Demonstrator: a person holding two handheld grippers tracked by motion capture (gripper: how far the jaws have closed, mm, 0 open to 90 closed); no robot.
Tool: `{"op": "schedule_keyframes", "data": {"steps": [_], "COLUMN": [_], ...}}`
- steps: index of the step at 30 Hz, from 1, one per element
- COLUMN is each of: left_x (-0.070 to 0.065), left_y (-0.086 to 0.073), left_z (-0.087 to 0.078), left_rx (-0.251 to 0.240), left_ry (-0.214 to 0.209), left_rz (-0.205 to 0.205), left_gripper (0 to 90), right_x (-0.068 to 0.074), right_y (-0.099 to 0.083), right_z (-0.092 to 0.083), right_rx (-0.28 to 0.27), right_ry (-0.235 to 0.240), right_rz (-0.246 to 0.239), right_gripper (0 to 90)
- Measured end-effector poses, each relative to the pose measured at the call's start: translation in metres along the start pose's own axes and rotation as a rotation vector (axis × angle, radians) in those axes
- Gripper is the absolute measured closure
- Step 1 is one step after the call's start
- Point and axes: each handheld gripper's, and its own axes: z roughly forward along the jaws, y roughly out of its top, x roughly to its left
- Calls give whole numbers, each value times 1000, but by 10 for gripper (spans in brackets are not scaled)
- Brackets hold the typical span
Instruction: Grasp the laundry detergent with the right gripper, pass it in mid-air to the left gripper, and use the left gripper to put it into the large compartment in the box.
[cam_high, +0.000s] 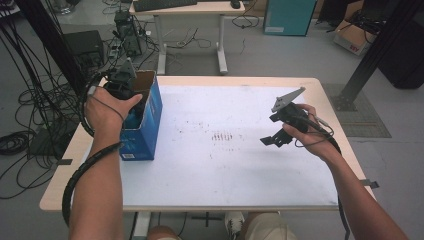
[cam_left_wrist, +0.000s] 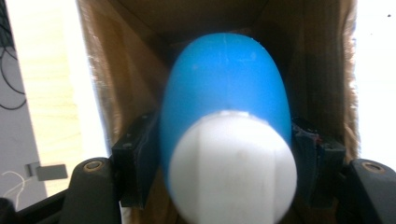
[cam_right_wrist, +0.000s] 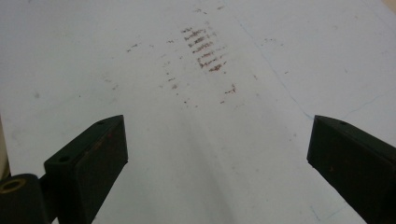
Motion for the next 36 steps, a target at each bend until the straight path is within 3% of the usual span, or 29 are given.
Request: {"op": "schedule_keyframes", "data": {"steps": [11,13,17,20,29,36], "left_x": [-9,-9,-9,-12,-31,-54], "left_y": [-3,-5,-11,-15,-25,-26], "left_z": [-21,-26,-37,-48,-79,-90], "left_rx": [-19,-25,-48,-76,-165,-209], "left_ry": [31,30,33,28,1,-34], "left_rz": [36,42,57,68,145,225], "left_gripper": [306,305,301,287,267,243], "right_x": [2,4,3,3,5,3], "right_y": [4,5,5,5,8,10], "right_z": [-1,-1,-4,-5,-7,-13], "right_rx": [-3,-6,1,5,32,40], "right_ry": [7,3,2,-3,-6,-19], "right_rz": [-22,-8,-19,-1,0,-9], "right_gripper": [51,51,51,51,52,52]}}
